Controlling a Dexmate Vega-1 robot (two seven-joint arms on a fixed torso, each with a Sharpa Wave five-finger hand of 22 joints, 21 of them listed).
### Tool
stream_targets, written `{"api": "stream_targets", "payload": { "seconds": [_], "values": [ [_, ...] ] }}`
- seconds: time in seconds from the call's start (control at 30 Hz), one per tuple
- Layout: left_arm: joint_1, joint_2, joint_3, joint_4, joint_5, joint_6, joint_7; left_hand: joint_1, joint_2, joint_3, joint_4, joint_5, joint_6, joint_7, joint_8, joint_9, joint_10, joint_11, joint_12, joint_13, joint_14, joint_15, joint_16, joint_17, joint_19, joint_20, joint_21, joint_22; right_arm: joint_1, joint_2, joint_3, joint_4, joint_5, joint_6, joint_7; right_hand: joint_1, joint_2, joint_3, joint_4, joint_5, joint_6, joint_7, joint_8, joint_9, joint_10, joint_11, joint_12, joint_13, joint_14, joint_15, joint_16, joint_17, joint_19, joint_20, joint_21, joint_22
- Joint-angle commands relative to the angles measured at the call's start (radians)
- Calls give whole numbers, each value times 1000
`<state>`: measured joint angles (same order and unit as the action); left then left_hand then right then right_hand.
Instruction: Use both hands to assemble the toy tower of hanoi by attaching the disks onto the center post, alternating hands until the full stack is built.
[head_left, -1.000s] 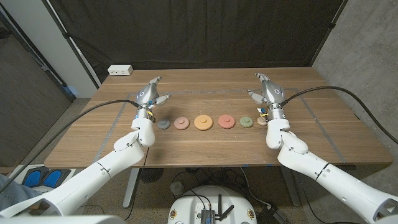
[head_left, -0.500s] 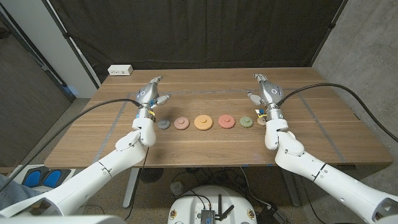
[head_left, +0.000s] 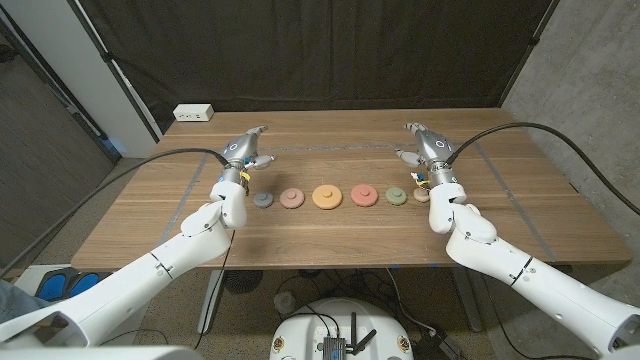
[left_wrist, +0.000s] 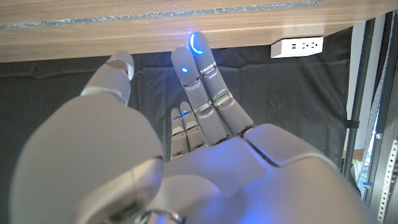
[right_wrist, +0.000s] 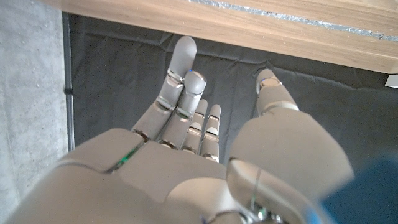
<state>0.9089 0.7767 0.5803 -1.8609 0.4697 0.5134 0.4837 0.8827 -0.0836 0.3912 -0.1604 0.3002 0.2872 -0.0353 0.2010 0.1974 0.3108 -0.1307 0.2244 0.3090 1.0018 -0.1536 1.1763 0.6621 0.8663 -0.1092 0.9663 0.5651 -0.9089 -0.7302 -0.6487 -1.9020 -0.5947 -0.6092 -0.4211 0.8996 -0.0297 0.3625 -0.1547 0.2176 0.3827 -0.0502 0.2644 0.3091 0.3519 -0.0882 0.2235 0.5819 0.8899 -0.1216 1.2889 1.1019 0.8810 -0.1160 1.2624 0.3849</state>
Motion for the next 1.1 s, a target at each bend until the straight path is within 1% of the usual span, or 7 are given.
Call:
{"api": "stream_targets", "payload": {
  "seconds": [0.03, 0.23, 0.37, 0.6, 0.83, 1.07, 1.1],
  "values": [
    [-15, 56, -2, -68, -28, 60, -159, 10, 8, -4, 0, 7, 15, 3, 9, 6, 14, 2, 6, 3, -2, -65, 10, 3, -6, -92, 10, 2, 15, -23, 15, -47, 65, -23, 100, 11, 13, -1, -1, 7, 7, 1, 4, 5, 14, 1, 6, 7, 9, -98, 9, 14, -3, -97, 14, 1],
    [-24, 60, 5, -73, -25, 77, -177, 15, 17, -8, 1, 7, 23, 9, 12, 9, 18, 6, 8, 6, -10, -65, 12, -3, -10, -88, 16, 1, 25, -33, 12, -51, 88, -25, 129, 17, 15, -3, -3, 13, 4, -2, 1, 6, 20, 1, 7, 14, -5, -97, -3, 5, -9, -96, 21, -6],
    [-43, 66, 13, -73, -35, 90, -220, 15, 20, -11, 2, 7, 18, 10, 10, 9, 14, 10, 6, 7, -8, -65, 17, -1, -12, -88, 19, 0, 31, -39, 22, -44, 127, -8, 147, 21, 16, -4, -4, 15, -5, -6, -4, 7, 12, 3, 3, 17, -7, -97, -4, 2, -13, -97, 23, -12],
    [-79, 81, 37, -86, -38, 122, -297, 16, 23, -17, 3, 6, 9, 16, 5, 10, 4, 18, 3, 10, -11, -65, 23, -1, -15, -87, 24, -1, 65, -55, -7, -60, 117, -69, 210, 32, 16, -7, -7, 18, -15, 7, -11, 7, 4, 5, -1, 24, -7, -97, -2, 1, -17, -97, 32, -18],
    [-107, 92, 61, -98, -29, 154, -352, 17, 27, -24, 3, 4, 9, 22, 5, 11, 5, 19, 3, 12, -19, -65, 25, -6, -22, -85, 30, -3, 98, -70, -35, -77, 109, -123, 269, 33, 16, -11, -5, 19, -41, 12, -22, 6, -4, 9, -4, 28, -16, -97, -11, -11, -24, -96, 35, -25],
    [-119, 89, 75, -93, -15, 167, -352, 18, 32, -29, 4, 4, 11, 20, 6, 12, 6, 24, 4, 14, -23, -65, 30, -8, -24, -87, 36, -5, 120, -79, -54, -76, 110, -119, 292, 32, 18, -19, -2, 21, -41, 15, -23, 5, -9, 12, -7, 33, -26, -97, -20, -25, -35, -96, 39, -38],
    [-119, 88, 75, -93, -16, 166, -351, 18, 32, -30, 3, 4, 10, 21, 5, 12, 5, 19, 4, 14, -23, -65, 31, -8, -25, -87, 36, -5, 122, -80, -55, -76, 112, -118, 296, 33, 18, -21, -2, 21, -40, 17, -24, 5, -9, 12, -7, 35, -25, -97, -19, -27, -35, -96, 42, -40]
  ]
}}
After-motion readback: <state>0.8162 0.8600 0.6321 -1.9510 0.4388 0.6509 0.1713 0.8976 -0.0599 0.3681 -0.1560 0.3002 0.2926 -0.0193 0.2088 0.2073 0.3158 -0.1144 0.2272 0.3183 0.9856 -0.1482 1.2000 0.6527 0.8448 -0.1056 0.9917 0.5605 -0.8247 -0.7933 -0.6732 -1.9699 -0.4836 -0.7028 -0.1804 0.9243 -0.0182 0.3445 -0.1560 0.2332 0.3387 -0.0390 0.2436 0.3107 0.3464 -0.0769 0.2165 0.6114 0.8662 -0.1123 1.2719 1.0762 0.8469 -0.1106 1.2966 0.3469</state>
